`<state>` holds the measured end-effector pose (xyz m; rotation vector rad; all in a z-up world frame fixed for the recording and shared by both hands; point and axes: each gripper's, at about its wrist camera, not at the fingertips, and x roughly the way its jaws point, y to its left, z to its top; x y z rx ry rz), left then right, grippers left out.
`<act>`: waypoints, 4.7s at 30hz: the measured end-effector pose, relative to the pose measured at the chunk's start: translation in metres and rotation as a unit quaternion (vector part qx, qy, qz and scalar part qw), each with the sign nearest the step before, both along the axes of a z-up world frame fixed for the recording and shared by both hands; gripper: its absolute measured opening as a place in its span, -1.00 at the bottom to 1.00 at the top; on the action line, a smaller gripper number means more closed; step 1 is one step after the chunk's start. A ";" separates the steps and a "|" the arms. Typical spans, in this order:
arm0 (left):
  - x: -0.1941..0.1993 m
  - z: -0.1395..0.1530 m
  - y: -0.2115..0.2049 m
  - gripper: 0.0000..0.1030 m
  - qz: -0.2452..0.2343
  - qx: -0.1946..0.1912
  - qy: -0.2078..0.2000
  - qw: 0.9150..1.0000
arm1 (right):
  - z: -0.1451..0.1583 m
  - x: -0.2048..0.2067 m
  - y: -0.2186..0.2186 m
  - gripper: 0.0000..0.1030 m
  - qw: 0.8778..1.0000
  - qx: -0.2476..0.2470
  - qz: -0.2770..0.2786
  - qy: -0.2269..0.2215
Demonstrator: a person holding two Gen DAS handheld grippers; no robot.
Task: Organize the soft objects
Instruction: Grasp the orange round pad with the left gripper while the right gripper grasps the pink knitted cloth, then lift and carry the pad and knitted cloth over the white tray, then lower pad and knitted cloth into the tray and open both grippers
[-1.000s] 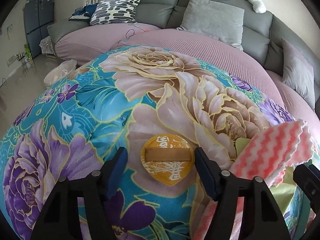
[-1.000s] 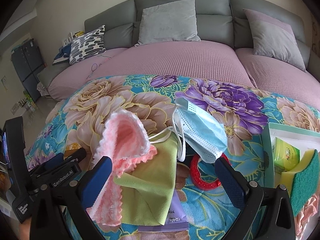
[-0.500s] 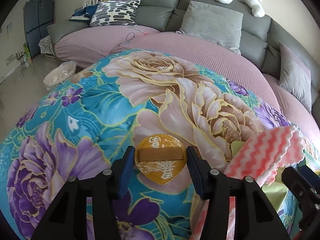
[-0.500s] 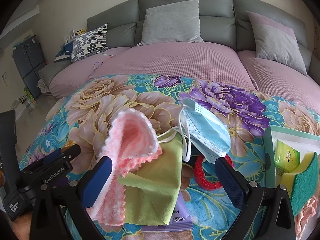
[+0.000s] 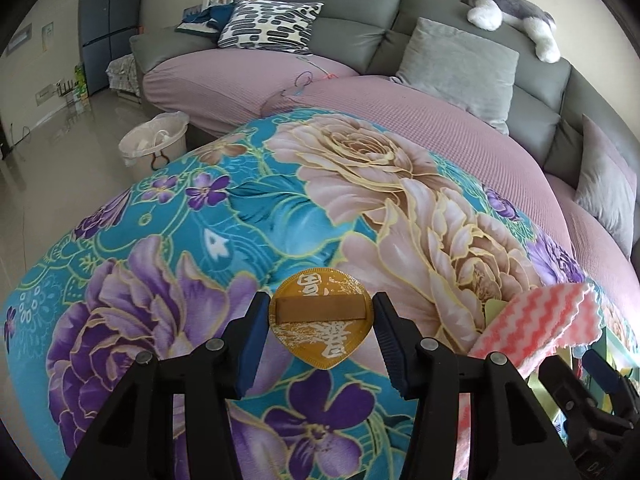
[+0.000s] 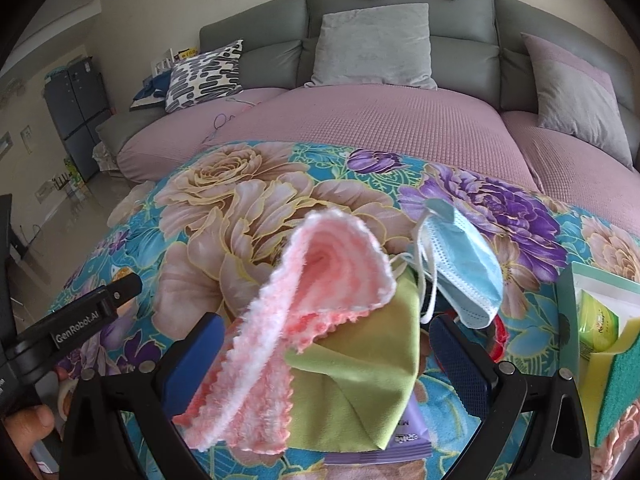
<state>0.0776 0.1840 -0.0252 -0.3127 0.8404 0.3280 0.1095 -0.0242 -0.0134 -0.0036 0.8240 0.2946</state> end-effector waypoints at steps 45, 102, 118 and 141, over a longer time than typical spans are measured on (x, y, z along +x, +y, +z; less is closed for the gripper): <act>0.003 -0.005 0.000 0.04 -0.008 -0.016 0.009 1.000 | -0.023 0.026 -0.011 -0.64 0.970 0.231 0.070 0.012; -0.038 0.053 -0.403 0.04 -0.417 0.060 -0.039 0.906 | 0.061 -0.159 -0.386 -0.58 0.928 0.214 -0.283 -0.111; -0.028 0.007 -0.426 0.05 -0.437 0.068 0.019 0.897 | 0.005 -0.107 -0.365 -0.58 0.947 0.192 -0.258 -0.008; -0.013 0.010 -0.426 0.07 -0.430 0.083 0.004 0.899 | 0.006 -0.099 -0.362 -0.24 0.952 0.115 -0.285 0.014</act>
